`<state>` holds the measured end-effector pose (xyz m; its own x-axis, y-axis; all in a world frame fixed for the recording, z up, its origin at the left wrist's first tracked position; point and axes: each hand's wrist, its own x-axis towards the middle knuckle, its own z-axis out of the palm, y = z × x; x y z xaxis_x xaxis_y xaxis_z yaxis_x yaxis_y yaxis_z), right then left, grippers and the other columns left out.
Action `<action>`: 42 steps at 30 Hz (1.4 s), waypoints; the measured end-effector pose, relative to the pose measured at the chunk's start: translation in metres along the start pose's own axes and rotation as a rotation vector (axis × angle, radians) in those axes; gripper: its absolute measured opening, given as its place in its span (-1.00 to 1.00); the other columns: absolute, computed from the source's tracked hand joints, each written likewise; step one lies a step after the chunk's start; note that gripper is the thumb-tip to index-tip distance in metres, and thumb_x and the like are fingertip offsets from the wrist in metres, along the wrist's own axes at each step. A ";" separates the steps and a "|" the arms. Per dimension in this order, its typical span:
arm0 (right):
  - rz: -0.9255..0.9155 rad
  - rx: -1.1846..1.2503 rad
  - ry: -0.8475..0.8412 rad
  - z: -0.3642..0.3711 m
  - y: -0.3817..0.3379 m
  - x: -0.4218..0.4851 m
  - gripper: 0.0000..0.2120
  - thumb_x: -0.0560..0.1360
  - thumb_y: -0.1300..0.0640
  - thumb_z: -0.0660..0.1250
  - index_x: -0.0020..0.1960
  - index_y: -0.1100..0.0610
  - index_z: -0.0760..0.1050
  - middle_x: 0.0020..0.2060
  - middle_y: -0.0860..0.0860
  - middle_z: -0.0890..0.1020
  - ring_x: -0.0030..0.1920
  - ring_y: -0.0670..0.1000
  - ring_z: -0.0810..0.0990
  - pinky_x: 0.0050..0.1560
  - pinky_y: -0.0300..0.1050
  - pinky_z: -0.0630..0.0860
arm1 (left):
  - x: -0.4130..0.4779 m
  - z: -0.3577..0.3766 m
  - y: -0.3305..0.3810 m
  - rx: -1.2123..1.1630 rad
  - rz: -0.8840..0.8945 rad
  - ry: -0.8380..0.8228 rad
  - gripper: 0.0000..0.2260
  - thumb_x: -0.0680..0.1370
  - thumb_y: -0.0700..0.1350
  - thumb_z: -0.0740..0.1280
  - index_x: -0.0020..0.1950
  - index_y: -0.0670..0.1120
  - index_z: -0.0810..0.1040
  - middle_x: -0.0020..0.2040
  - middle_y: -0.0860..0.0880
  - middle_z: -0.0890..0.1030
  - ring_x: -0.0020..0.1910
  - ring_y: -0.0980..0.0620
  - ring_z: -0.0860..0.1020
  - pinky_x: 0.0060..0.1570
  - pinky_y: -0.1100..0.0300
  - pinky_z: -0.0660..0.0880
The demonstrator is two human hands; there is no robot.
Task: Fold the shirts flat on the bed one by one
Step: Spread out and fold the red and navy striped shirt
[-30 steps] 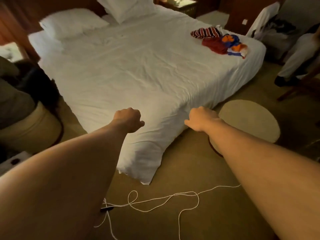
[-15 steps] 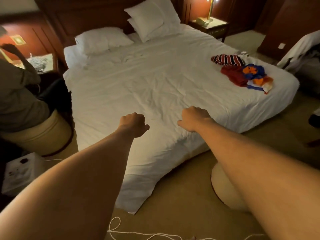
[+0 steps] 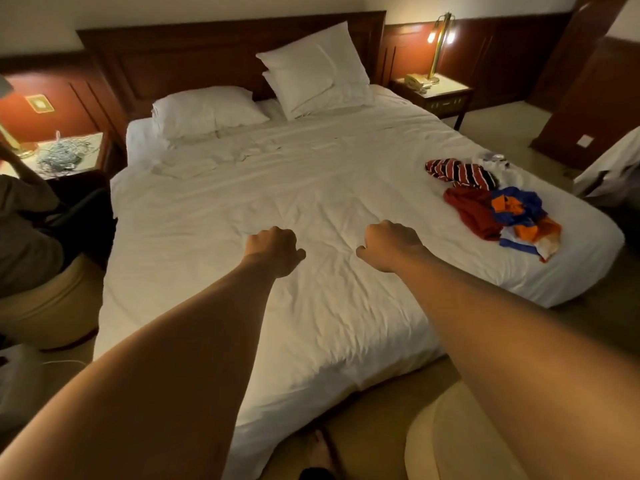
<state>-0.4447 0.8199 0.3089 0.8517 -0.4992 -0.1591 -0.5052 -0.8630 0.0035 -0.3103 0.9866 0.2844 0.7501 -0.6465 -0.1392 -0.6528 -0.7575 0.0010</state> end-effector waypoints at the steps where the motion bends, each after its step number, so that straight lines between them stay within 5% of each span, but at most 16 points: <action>1: -0.001 0.005 0.008 -0.003 0.006 0.020 -0.70 0.59 -0.02 0.21 -0.26 0.11 0.35 -0.31 -0.01 0.36 -0.21 0.13 0.45 -0.26 -0.11 0.26 | 0.019 -0.001 0.002 -0.004 -0.005 -0.005 -0.68 0.62 0.14 0.19 0.09 -0.05 0.59 0.06 -0.09 0.59 -0.04 -0.14 0.53 -0.13 0.10 0.35; 14: -0.021 -0.068 0.013 -0.052 0.115 0.223 -0.82 0.58 -0.01 0.21 -0.06 0.11 0.41 -0.16 0.04 0.44 -0.15 0.12 0.46 -0.14 -0.09 0.35 | 0.231 -0.051 0.038 0.022 -0.048 -0.027 -0.66 0.63 0.14 0.18 0.12 -0.06 0.59 0.09 -0.12 0.59 0.07 -0.18 0.56 -0.08 0.10 0.36; 24: -0.005 -0.080 -0.022 -0.011 0.331 0.368 -0.66 0.60 -0.07 0.20 0.16 0.16 0.53 -0.03 0.08 0.54 -0.04 0.13 0.53 -0.14 -0.07 0.35 | 0.402 -0.030 0.205 -0.040 -0.086 -0.066 -0.68 0.61 0.13 0.20 0.06 -0.06 0.60 0.05 -0.10 0.61 0.03 -0.16 0.56 -0.07 0.08 0.40; 29: 0.014 -0.020 -0.065 0.054 0.512 0.481 -0.63 0.61 -0.08 0.18 0.23 0.15 0.53 0.13 0.14 0.60 0.14 0.17 0.57 0.02 -0.03 0.46 | 0.540 0.030 0.349 -0.410 -0.217 -0.176 -0.72 0.57 0.08 0.26 -0.09 -0.08 0.64 -0.09 -0.06 0.68 -0.02 -0.10 0.63 0.12 0.02 0.54; 35: 0.156 0.247 0.031 0.154 0.705 0.591 -0.53 0.60 -0.21 0.20 0.26 0.15 0.49 0.17 0.18 0.54 0.17 0.23 0.51 0.16 0.12 0.48 | 0.707 0.131 0.525 -0.987 -0.391 -0.259 -0.68 0.62 0.09 0.28 -0.03 -0.15 0.64 -0.10 -0.06 0.64 -0.26 0.03 0.53 -0.30 0.20 0.42; 42: 0.188 0.322 0.057 0.247 0.752 0.692 -0.29 0.53 -0.42 0.01 0.43 0.06 0.38 0.39 0.13 0.42 0.38 0.22 0.33 0.33 0.17 0.26 | 0.827 0.213 0.647 -1.372 -0.563 -0.469 -0.34 0.58 0.34 0.19 0.46 -0.14 0.38 0.34 -0.14 0.48 0.17 -0.11 0.44 0.09 0.01 0.37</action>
<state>-0.2699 -0.1558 -0.0425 0.7415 -0.6582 -0.1306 -0.6639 -0.6914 -0.2848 -0.1347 -0.0194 -0.0409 0.5861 -0.3742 -0.7187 0.4812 -0.5528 0.6803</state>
